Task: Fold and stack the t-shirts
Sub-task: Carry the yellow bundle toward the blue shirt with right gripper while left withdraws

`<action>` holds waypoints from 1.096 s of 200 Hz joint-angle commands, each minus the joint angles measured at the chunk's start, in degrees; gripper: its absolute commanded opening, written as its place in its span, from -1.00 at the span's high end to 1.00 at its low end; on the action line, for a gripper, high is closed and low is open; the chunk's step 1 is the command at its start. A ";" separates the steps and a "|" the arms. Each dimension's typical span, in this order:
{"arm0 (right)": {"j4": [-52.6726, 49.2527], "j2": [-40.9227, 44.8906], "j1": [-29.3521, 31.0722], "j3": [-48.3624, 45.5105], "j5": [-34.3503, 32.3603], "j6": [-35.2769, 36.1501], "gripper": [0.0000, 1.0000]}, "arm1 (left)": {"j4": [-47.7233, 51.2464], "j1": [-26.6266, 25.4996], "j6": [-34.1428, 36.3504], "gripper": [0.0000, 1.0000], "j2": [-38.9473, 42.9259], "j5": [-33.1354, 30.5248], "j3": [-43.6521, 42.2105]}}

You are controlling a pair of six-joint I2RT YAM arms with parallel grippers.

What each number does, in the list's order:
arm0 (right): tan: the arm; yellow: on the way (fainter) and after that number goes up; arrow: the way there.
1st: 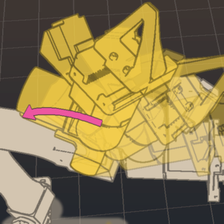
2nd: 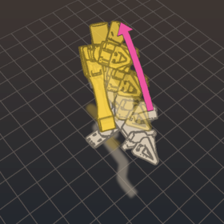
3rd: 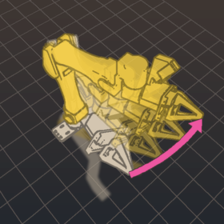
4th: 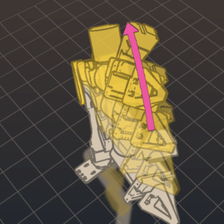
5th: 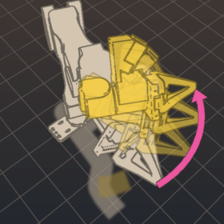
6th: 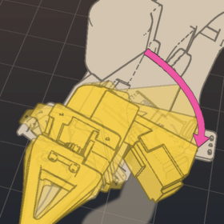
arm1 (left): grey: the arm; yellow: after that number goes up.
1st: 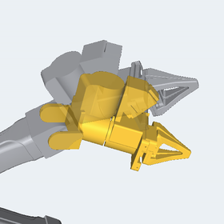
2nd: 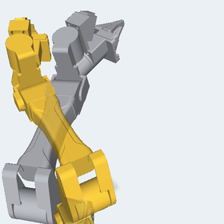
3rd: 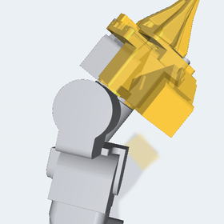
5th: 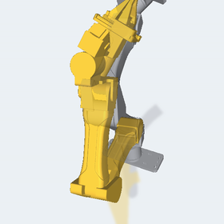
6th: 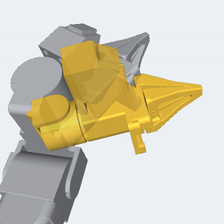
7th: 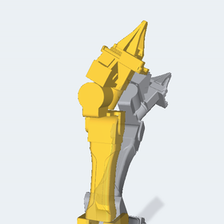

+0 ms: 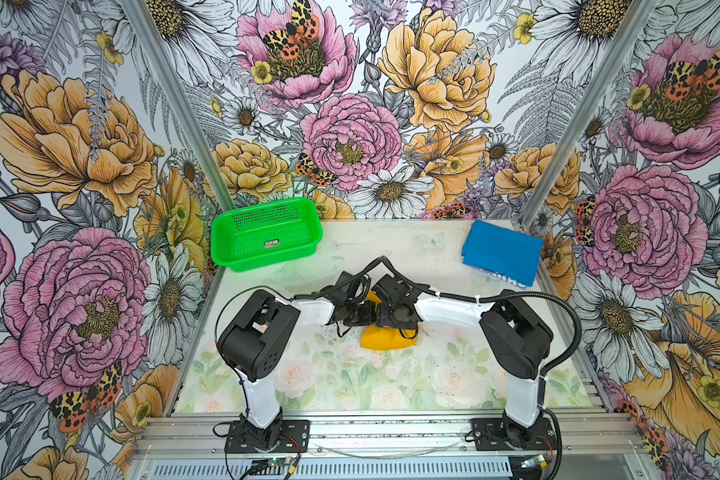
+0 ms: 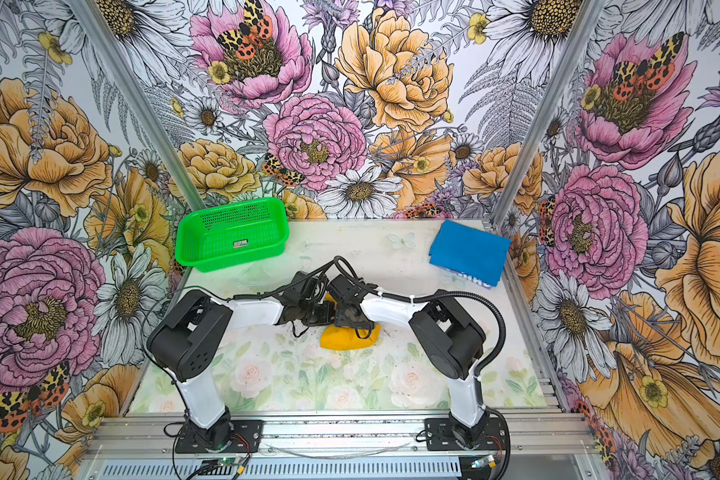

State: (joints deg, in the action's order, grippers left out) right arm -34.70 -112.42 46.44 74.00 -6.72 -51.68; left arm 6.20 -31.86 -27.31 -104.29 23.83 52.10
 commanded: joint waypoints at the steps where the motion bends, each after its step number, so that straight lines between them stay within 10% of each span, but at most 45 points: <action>1: -7.66 -8.85 1.93 -1.79 -0.61 -0.35 -0.18 | 5.85 0.03 -0.79 1.00 -1.50 -0.47 -3.51; 38: -9.39 -10.68 2.61 -0.97 -1.46 0.65 0.24 | 8.90 3.70 -1.56 0.99 6.19 -3.16 -4.39; 67: -10.70 -11.68 2.55 0.52 -1.69 1.82 0.47 | 17.06 7.86 -2.74 -0.33 13.47 -8.93 -3.29; 101: -13.02 -11.77 1.96 2.29 -3.44 4.19 0.67 | 25.80 14.78 -4.26 -0.81 23.23 -15.48 -3.45; 125: -14.93 -11.11 1.06 3.96 -5.94 7.17 1.00 | 28.50 19.11 -3.53 -0.97 29.69 -14.58 -4.19; 219: -13.45 6.67 -16.42 8.32 -7.60 22.03 1.00 | 29.40 13.00 3.36 -0.97 42.27 -6.86 -2.47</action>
State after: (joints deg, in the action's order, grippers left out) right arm -46.54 -112.40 35.31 81.45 -13.76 -34.68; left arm 35.14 -14.68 -27.49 -63.70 15.46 48.62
